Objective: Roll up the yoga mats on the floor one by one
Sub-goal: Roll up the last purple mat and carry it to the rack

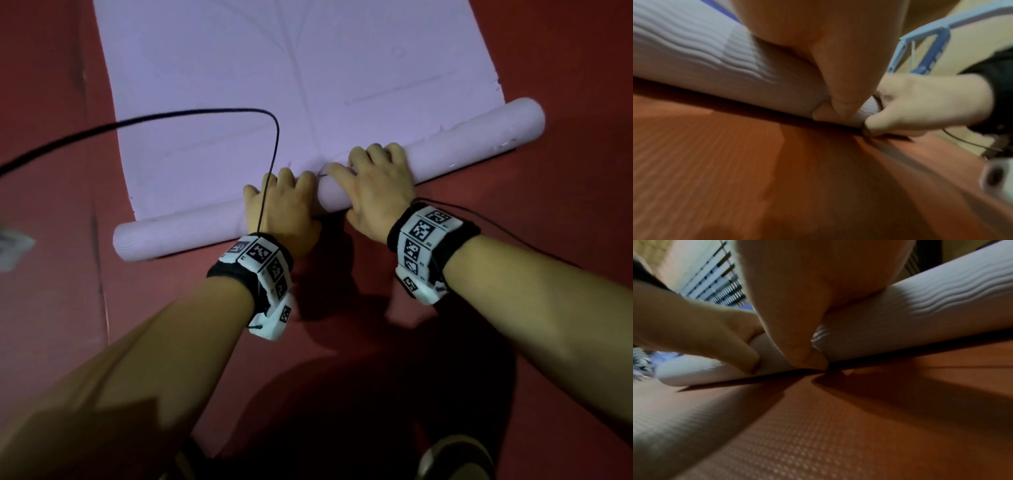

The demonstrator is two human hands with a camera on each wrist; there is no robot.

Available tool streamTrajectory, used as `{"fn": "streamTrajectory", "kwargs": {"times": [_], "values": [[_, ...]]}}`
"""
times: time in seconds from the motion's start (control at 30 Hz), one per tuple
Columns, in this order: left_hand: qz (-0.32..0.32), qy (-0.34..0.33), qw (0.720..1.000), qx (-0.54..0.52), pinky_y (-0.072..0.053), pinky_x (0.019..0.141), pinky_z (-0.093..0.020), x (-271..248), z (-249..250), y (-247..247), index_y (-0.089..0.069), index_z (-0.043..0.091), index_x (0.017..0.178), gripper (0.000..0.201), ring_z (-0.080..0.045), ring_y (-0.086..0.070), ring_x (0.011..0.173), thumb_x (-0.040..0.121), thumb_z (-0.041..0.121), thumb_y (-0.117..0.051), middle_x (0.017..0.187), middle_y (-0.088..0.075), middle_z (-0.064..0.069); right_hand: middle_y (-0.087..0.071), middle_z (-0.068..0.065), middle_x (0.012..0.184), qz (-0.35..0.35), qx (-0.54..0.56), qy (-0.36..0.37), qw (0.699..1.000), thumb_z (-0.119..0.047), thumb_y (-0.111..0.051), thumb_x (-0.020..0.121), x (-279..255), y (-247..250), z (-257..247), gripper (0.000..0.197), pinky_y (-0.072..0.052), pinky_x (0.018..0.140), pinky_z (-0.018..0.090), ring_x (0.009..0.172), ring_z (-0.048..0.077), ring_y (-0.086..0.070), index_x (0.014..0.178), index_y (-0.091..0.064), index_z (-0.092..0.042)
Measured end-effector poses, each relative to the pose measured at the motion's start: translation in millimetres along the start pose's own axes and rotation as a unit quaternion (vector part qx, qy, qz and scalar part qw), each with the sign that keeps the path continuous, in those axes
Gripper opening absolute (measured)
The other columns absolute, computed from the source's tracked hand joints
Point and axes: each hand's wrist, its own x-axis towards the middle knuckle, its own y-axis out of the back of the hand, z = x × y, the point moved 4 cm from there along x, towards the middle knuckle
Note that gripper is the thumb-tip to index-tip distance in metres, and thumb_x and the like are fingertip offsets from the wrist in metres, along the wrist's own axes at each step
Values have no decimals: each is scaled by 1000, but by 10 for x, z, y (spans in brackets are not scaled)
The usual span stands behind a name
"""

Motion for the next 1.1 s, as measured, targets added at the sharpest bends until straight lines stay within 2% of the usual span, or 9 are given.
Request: {"fn": "streamTrajectory", "kwargs": {"times": [0.2, 0.33, 0.4, 0.47, 0.53, 0.6, 0.7, 0.83, 1.1], "values": [[-62, -7, 998, -16, -35, 92, -46, 25, -44, 83, -44, 25, 133, 59, -32, -48, 114, 79, 37, -65, 123, -52, -6, -58, 9, 110, -62, 30, -11, 998, -27, -73, 62, 63, 92, -21, 62, -36, 90, 46, 102, 34, -53, 122, -57, -25], [-121, -13, 992, -40, -35, 97, -48, -39, -145, 106, -40, 27, 140, 67, -33, -47, 120, 79, 38, -66, 129, -50, -6, -55, 7, 116, -125, 43, -7, 991, -30, -71, 67, 47, 138, -122, 61, -34, 91, 44, 108, 33, -51, 125, -53, -27], [-116, -5, 992, -37, -33, 99, -50, -142, -158, 123, -38, 31, 142, 70, -32, -45, 120, 78, 41, -67, 129, -50, -5, -55, 6, 116, -140, 51, -7, 989, -29, -69, 69, 14, 152, -176, 59, -34, 91, 44, 108, 32, -51, 125, -52, -28], [-71, 21, 997, -28, -30, 101, -55, -300, -147, 150, -38, 34, 140, 70, -32, -44, 118, 77, 43, -67, 127, -48, -4, -56, 5, 115, -144, 57, -9, 988, -28, -67, 70, -10, 180, -209, 58, -35, 90, 44, 107, 31, -52, 125, -53, -30], [-44, 35, 998, -12, -29, 104, -59, -478, -125, 124, -37, 31, 140, 72, -33, -44, 117, 75, 36, -67, 125, -47, -6, -57, 5, 115, -152, 64, -5, 986, -29, -66, 70, -41, 203, -225, 57, -36, 90, 44, 108, 31, -52, 124, -53, -31], [-51, 26, 998, 1, -27, 107, -61, -603, -118, 73, -35, 28, 143, 75, -34, -43, 119, 75, 28, -65, 127, -47, -7, -57, 5, 116, -164, 80, -2, 983, -29, -67, 70, -106, 193, -245, 56, -35, 92, 45, 109, 31, -52, 124, -52, -32], [-77, 20, 997, -10, -28, 106, -57, -706, -137, 56, -32, 32, 148, 74, -33, -42, 121, 81, 23, -59, 130, -47, -6, -57, 4, 116, -171, 84, -1, 982, -28, -68, 71, -254, 175, -306, 56, -34, 94, 45, 110, 30, -52, 124, -53, -32], [-144, 27, 989, 0, -25, 109, -56, -849, -96, -51, -22, 32, 152, 80, -31, -39, 125, 81, 19, -59, 136, -42, -4, -57, 3, 116, -187, 81, -1, 979, -29, -68, 70, -460, 111, -379, 54, -34, 95, 46, 109, 29, -53, 122, -53, -30], [-111, 39, 993, 28, -26, 108, -56, -897, -35, -186, -26, 26, 150, 78, -31, -41, 124, 82, 19, -62, 135, -44, -5, -57, 4, 118, -162, 83, -10, 983, -26, -69, 68, -550, 25, -405, 55, -31, 99, 47, 111, 30, -52, 121, -54, -29]]}}
